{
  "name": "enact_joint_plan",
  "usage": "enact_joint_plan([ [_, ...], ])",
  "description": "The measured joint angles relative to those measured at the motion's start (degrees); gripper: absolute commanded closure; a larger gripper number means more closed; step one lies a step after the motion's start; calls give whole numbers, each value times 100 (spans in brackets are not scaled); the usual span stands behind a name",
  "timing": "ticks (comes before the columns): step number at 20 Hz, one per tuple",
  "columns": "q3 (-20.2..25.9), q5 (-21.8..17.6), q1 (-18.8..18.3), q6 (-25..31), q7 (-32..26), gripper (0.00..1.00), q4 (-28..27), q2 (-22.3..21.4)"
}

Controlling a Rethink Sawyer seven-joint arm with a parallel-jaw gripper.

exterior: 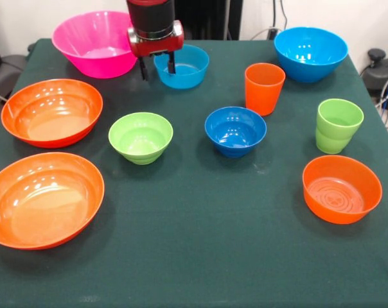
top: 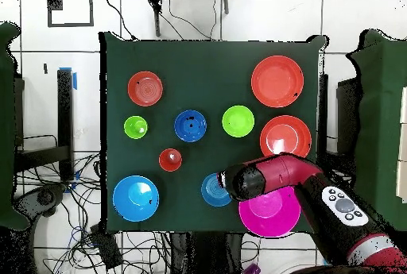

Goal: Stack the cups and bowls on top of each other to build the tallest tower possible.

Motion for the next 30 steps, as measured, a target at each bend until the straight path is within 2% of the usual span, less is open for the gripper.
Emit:
enact_joint_plan([
  [8, 10, 57, -28, 40, 0, 0, -3, -106],
  [20, 290, 412, -461, 376, 0, 0, 83, -1194],
  [30, 420, 543, -561, 376, 0, 0, 232, -1579],
])
